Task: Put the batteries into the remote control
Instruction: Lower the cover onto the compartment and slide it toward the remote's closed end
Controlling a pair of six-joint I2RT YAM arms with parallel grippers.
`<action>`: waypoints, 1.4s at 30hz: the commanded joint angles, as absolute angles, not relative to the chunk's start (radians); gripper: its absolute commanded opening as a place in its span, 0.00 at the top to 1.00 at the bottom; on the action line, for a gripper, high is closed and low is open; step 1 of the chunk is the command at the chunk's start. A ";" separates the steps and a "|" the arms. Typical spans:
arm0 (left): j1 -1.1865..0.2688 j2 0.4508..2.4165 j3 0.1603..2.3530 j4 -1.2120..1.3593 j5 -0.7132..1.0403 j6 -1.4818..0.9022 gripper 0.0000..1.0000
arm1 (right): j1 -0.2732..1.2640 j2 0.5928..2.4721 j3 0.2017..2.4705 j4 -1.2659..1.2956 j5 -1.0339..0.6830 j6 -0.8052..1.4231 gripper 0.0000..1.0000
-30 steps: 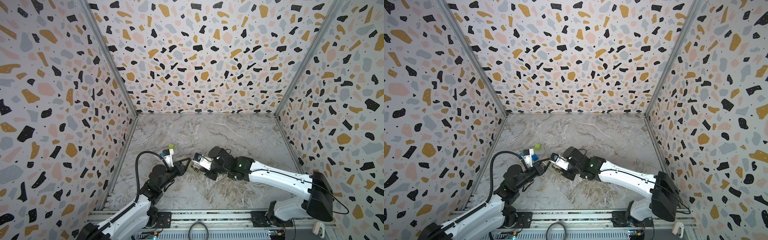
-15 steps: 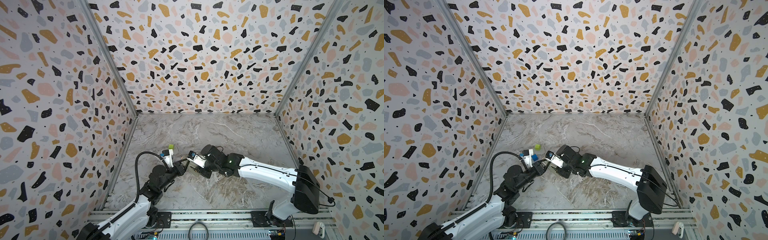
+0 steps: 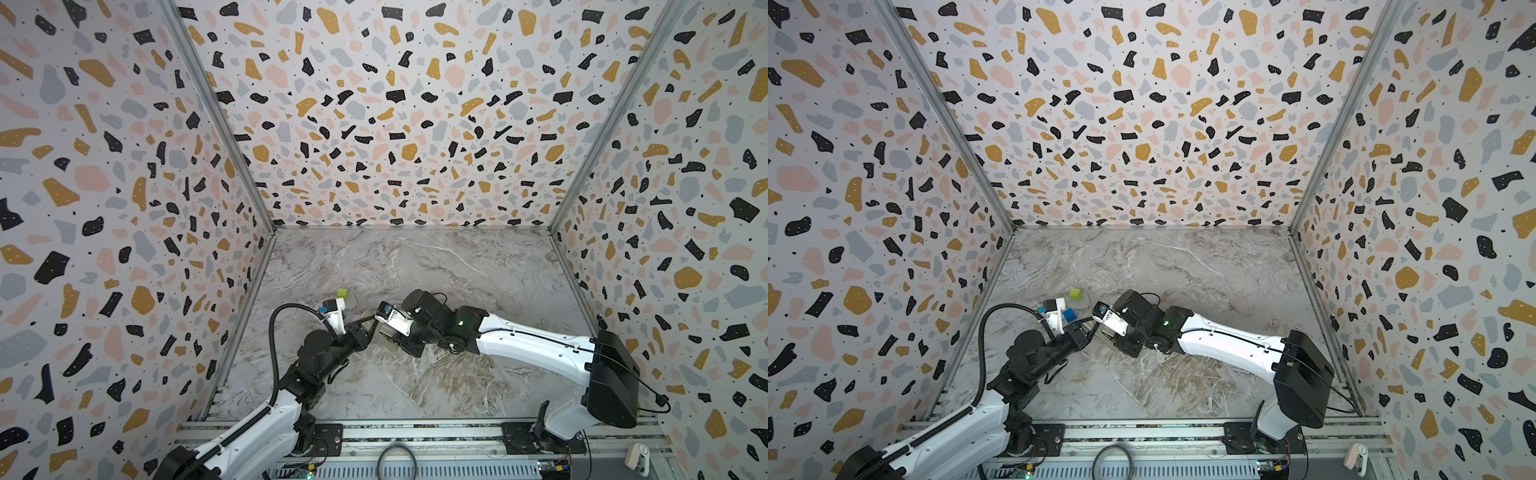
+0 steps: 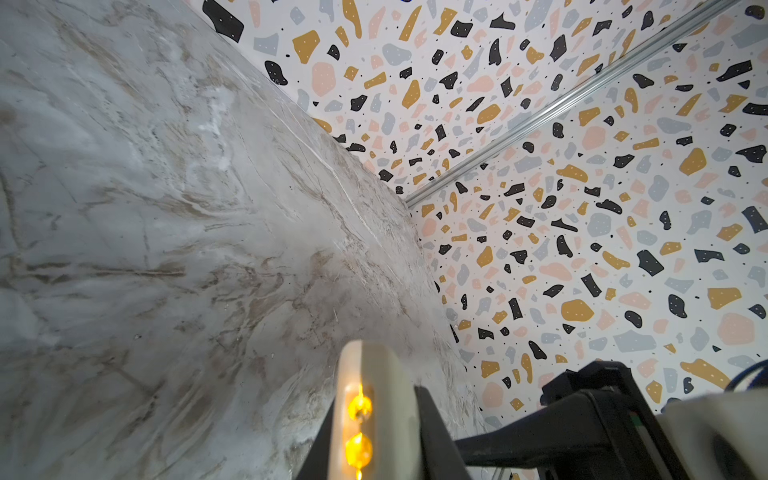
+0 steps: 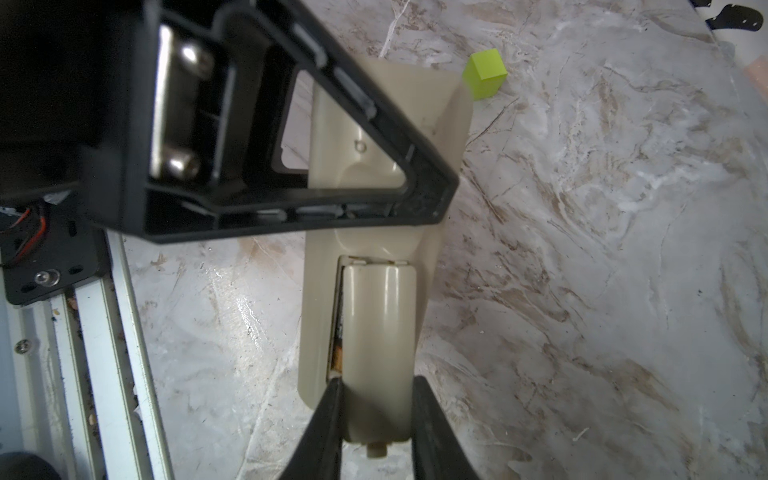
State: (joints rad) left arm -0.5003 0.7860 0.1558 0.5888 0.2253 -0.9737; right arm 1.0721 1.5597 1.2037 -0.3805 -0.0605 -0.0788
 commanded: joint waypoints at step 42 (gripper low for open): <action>-0.504 0.764 0.140 0.703 0.292 -0.984 1.00 | 1.075 1.598 1.252 -0.339 -0.143 -0.034 0.89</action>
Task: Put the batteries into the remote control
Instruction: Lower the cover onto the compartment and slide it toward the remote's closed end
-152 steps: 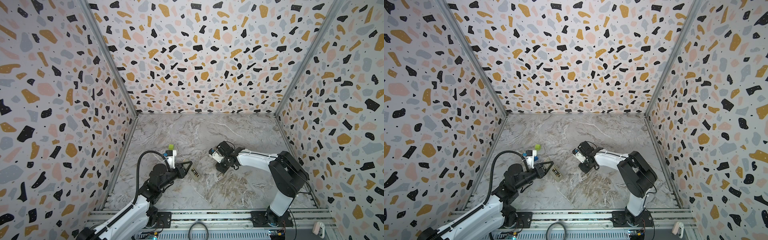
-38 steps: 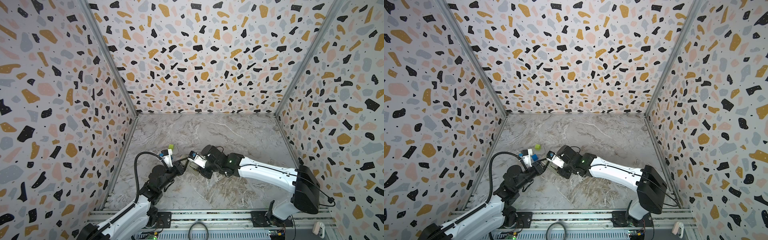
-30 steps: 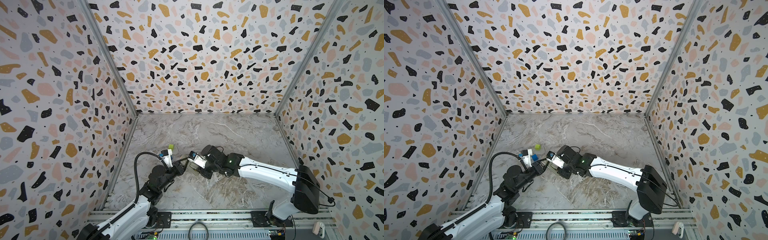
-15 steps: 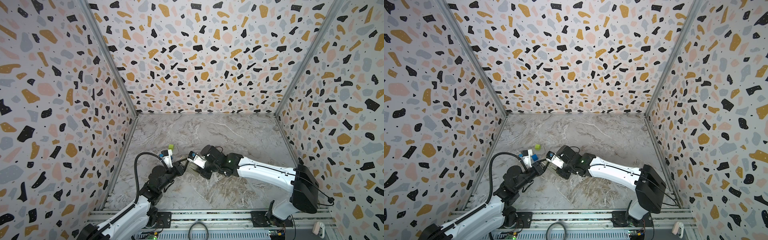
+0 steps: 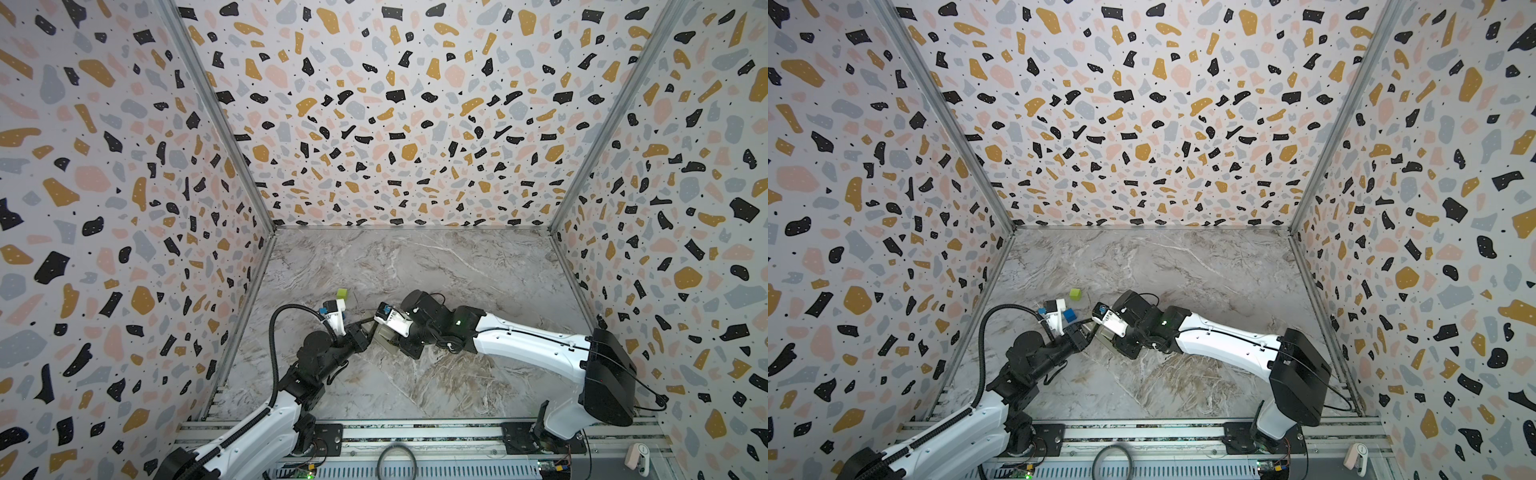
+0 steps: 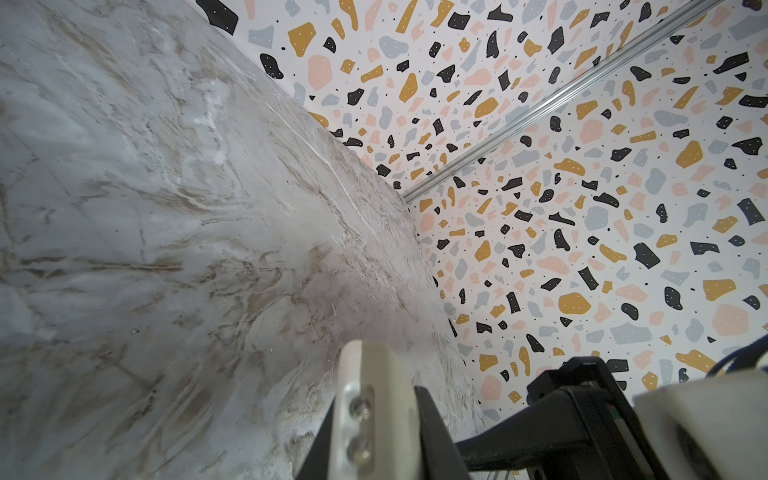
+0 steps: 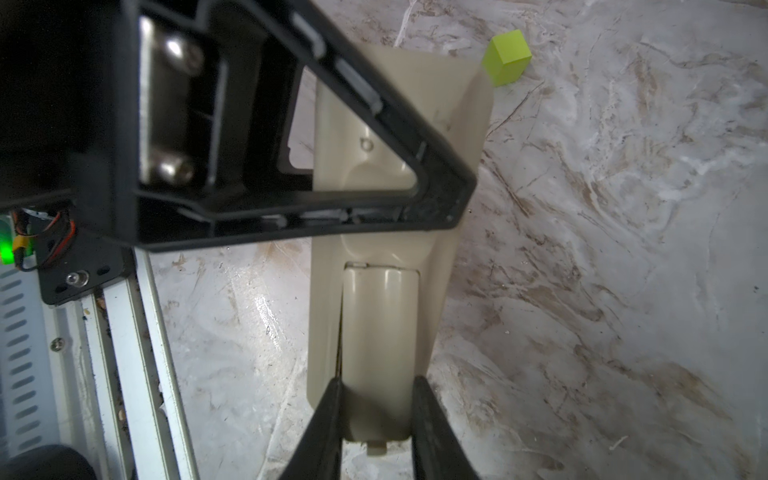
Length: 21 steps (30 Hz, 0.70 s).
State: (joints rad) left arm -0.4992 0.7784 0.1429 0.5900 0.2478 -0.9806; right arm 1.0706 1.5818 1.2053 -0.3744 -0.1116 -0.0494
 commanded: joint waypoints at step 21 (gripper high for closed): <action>-0.506 0.758 0.121 0.752 0.299 -1.006 1.00 | 1.082 1.632 1.272 -0.310 -0.160 -0.019 0.83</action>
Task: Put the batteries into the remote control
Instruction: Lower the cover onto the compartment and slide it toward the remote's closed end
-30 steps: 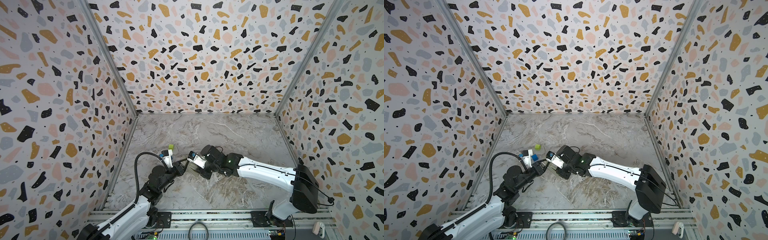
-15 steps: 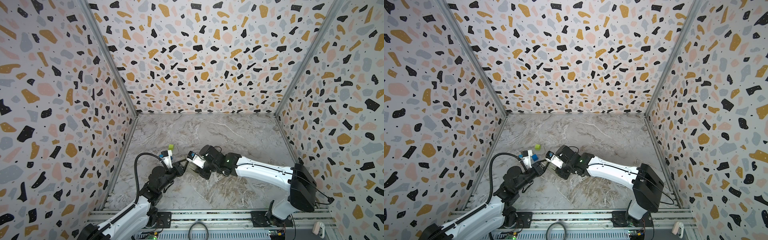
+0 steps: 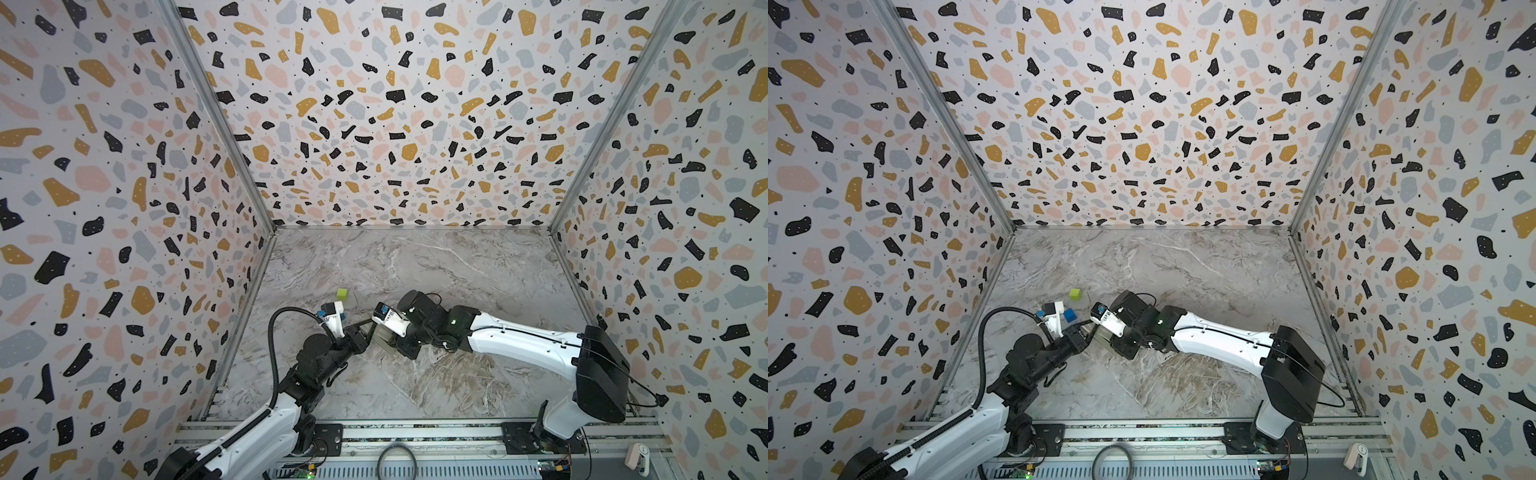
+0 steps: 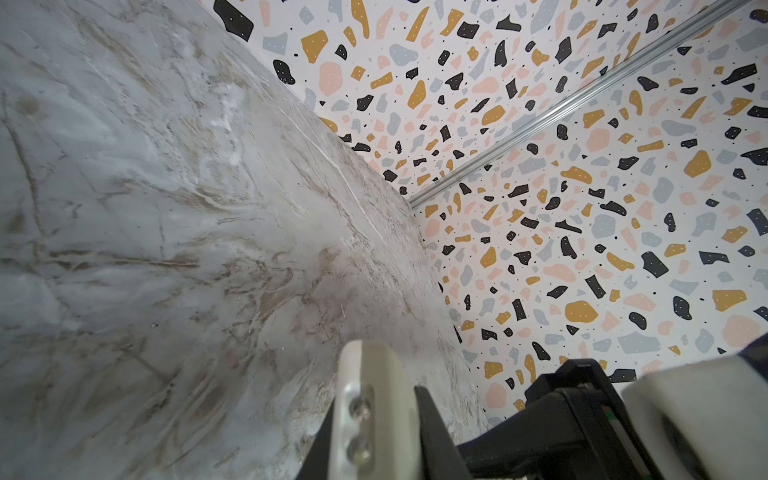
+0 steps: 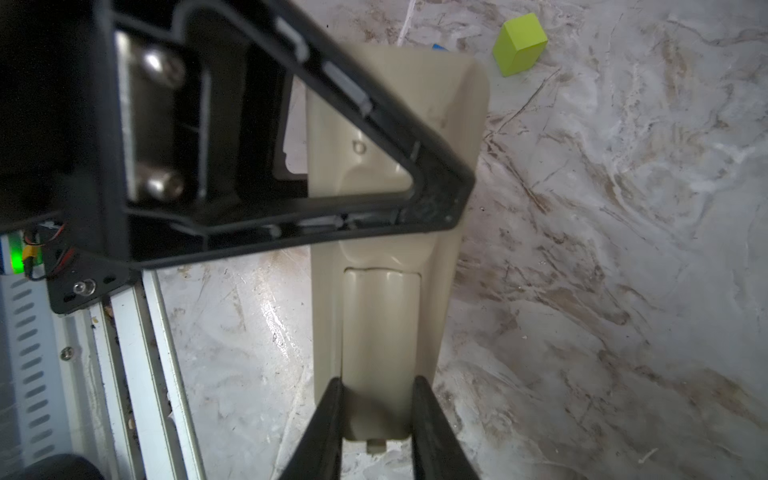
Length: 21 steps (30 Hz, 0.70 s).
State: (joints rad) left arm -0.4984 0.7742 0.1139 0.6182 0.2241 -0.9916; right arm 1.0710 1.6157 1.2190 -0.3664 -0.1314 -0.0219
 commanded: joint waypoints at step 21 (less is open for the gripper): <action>-0.505 0.758 0.127 0.758 0.322 -1.014 1.00 | 1.109 1.649 1.308 -0.337 -0.087 -0.041 0.65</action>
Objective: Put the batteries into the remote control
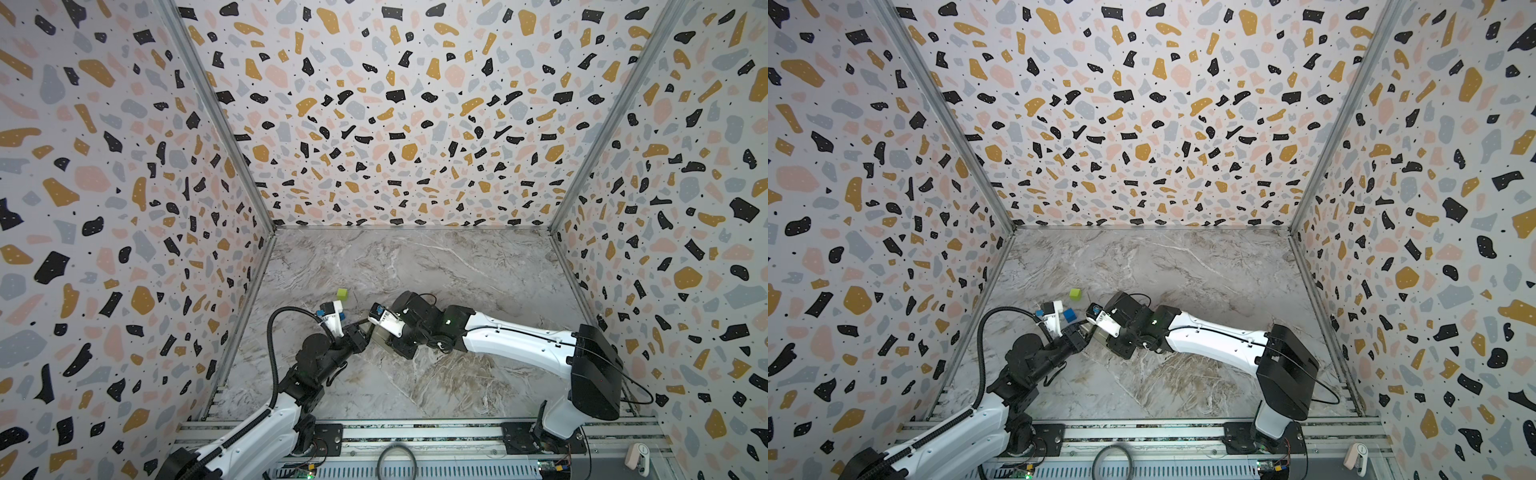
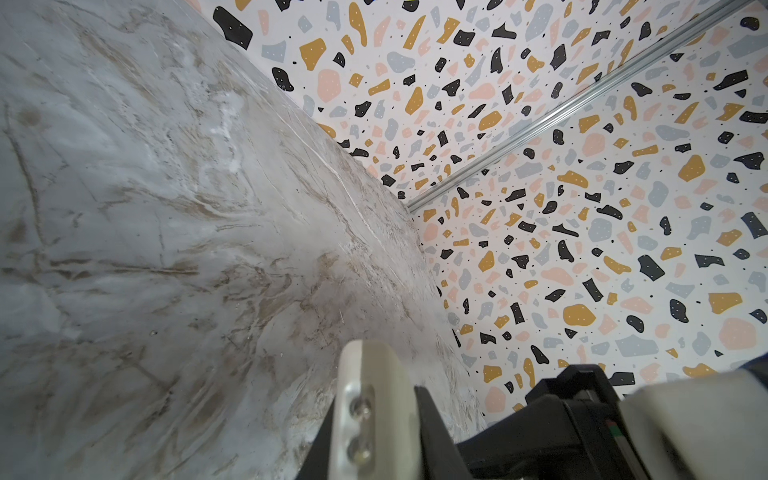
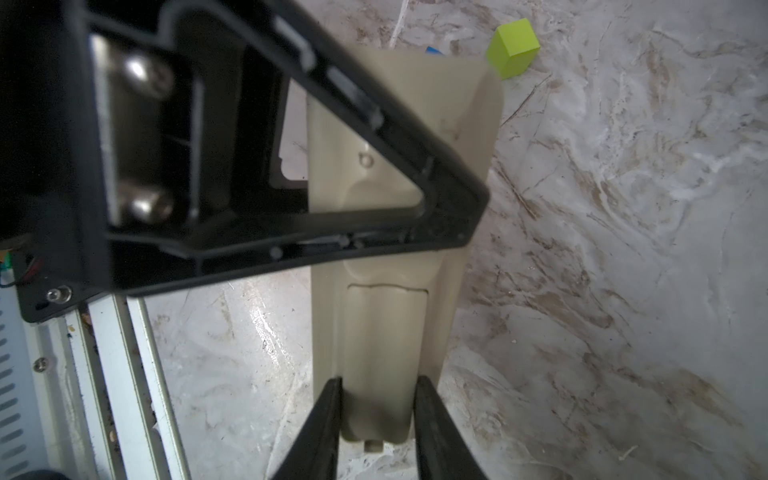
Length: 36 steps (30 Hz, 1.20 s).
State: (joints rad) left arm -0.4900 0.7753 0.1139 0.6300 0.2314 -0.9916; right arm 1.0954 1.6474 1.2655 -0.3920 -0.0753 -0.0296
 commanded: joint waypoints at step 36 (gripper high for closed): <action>-0.503 0.736 0.133 0.694 0.322 -0.994 1.00 | 1.090 1.441 1.173 -0.333 -0.057 0.001 0.35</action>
State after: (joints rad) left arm -0.5007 0.7509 0.1139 0.6342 0.3065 -0.9924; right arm 1.1030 1.5028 1.1999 -0.3214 -0.0566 -0.0219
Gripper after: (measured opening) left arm 0.234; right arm 0.653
